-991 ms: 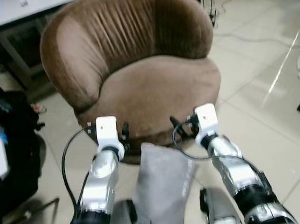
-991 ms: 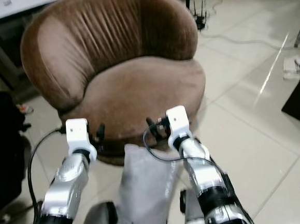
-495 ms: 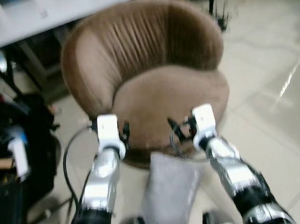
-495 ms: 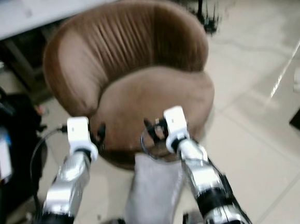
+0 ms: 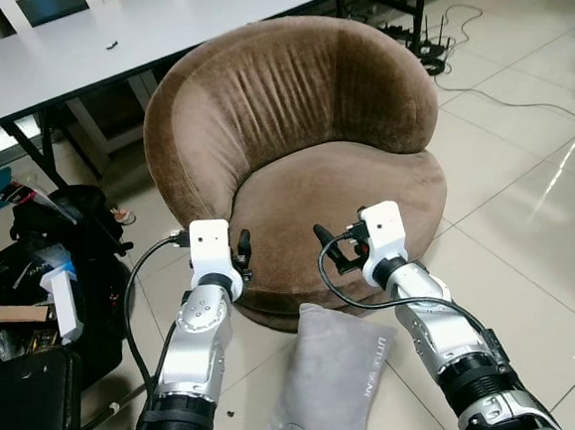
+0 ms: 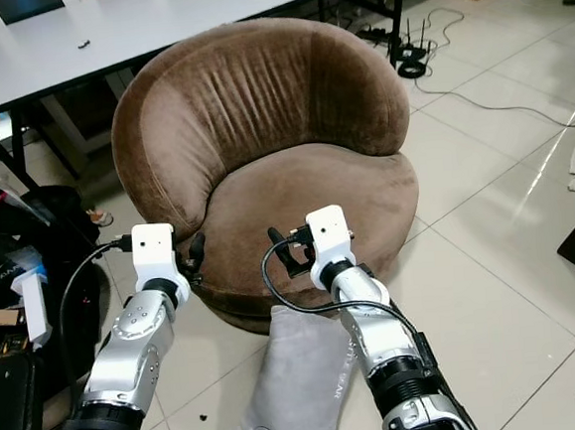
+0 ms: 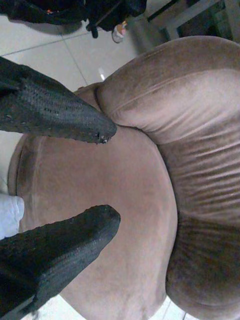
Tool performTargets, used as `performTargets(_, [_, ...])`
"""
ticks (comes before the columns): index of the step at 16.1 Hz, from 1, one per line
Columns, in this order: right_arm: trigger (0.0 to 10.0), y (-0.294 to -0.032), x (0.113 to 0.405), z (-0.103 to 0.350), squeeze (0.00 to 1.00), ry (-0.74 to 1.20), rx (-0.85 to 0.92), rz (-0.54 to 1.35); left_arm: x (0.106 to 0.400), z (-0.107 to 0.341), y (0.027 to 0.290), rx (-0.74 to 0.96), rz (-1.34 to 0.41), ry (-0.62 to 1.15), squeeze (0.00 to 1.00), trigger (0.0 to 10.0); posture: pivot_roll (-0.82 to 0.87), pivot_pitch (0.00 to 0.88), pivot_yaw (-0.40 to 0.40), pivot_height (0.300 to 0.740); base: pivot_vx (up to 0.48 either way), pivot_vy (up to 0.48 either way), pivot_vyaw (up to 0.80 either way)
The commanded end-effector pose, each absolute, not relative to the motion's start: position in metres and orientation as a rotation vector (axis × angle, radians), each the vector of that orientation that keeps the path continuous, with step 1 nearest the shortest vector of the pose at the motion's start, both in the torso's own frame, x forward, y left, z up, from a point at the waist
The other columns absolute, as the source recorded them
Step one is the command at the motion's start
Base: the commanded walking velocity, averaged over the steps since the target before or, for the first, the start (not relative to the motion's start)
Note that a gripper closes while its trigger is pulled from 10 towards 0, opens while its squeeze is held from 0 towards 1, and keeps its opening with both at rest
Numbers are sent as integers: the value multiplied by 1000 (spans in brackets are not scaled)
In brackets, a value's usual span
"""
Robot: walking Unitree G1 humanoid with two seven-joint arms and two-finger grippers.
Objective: Move the pillow to the sofa from floor
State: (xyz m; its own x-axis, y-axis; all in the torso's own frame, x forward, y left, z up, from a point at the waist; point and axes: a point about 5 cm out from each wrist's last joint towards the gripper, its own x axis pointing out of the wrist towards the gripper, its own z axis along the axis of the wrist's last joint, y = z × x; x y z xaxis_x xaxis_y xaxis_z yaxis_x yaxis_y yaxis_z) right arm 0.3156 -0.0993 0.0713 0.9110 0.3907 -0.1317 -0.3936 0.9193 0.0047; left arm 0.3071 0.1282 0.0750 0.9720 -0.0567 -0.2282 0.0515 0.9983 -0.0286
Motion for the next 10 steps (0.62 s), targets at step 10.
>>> performTargets(10, [10000,-94,314,69,0,140,-53,441,314,83,110,17,-96,175,0,10000,-164,0,99,740,48,0,0])
